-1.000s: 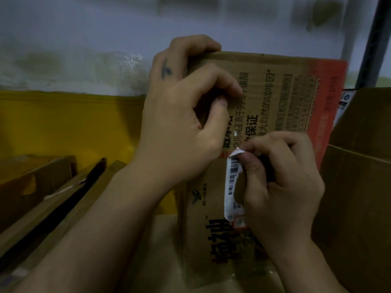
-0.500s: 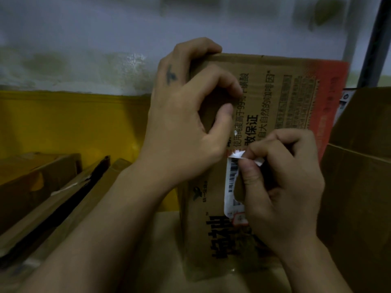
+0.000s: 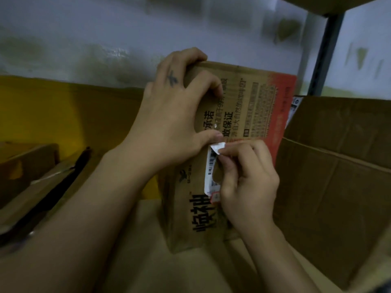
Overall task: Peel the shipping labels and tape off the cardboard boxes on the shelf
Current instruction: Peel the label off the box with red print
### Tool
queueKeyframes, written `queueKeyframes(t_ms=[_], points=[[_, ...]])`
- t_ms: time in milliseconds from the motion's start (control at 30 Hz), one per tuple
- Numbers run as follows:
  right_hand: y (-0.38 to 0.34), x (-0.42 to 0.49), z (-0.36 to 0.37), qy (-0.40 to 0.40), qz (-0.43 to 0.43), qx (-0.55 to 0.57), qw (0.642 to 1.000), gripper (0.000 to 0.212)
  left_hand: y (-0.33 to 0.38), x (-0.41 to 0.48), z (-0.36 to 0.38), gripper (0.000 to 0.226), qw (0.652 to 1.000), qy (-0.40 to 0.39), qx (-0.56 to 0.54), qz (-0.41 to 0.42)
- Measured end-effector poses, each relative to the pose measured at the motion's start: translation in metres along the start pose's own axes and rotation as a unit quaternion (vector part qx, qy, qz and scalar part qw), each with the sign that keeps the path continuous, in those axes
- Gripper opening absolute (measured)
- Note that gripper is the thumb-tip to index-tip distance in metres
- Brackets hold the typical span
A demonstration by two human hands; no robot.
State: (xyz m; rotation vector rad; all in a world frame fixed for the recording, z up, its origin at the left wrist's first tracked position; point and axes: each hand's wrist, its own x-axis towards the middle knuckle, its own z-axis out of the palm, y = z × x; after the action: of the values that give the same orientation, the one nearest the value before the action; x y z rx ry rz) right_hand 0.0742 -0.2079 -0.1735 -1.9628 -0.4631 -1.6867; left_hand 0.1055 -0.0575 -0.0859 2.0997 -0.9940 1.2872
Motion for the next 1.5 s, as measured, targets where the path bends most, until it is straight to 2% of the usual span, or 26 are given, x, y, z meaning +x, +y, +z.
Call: queueKeyframes(t_ms=[467, 767, 1200, 1267, 1400, 1500], points=[[-0.018, -0.022, -0.002, -0.008, 0.038, -0.068, 0.997, 0.011, -0.003, 0.001, 0.001, 0.062, 1.000, 0.012, -0.014, -0.002], [-0.020, -0.047, -0.011, -0.057, 0.079, -0.061, 0.993, 0.011, -0.008, -0.001, 0.000, 0.061, 0.999, 0.002, -0.040, 0.003], [-0.003, -0.073, -0.032, -0.104, 0.051, -0.078, 0.990, 0.009, -0.008, -0.002, 0.002, 0.064, 1.000, -0.006, -0.028, 0.004], [-0.004, -0.075, -0.034, -0.120, 0.059, -0.080, 0.988, 0.008, -0.005, -0.004, 0.001, 0.069, 1.000, -0.019, -0.015, 0.001], [-0.006, -0.075, -0.039, -0.165, 0.060, -0.082, 0.981, 0.005, 0.004, -0.006, -0.003, 0.092, 0.996, -0.069, 0.053, -0.020], [-0.003, -0.076, -0.049, -0.201, 0.058, -0.101, 0.973, 0.006, 0.008, -0.007, -0.006, 0.094, 0.995, -0.077, 0.060, -0.036]])
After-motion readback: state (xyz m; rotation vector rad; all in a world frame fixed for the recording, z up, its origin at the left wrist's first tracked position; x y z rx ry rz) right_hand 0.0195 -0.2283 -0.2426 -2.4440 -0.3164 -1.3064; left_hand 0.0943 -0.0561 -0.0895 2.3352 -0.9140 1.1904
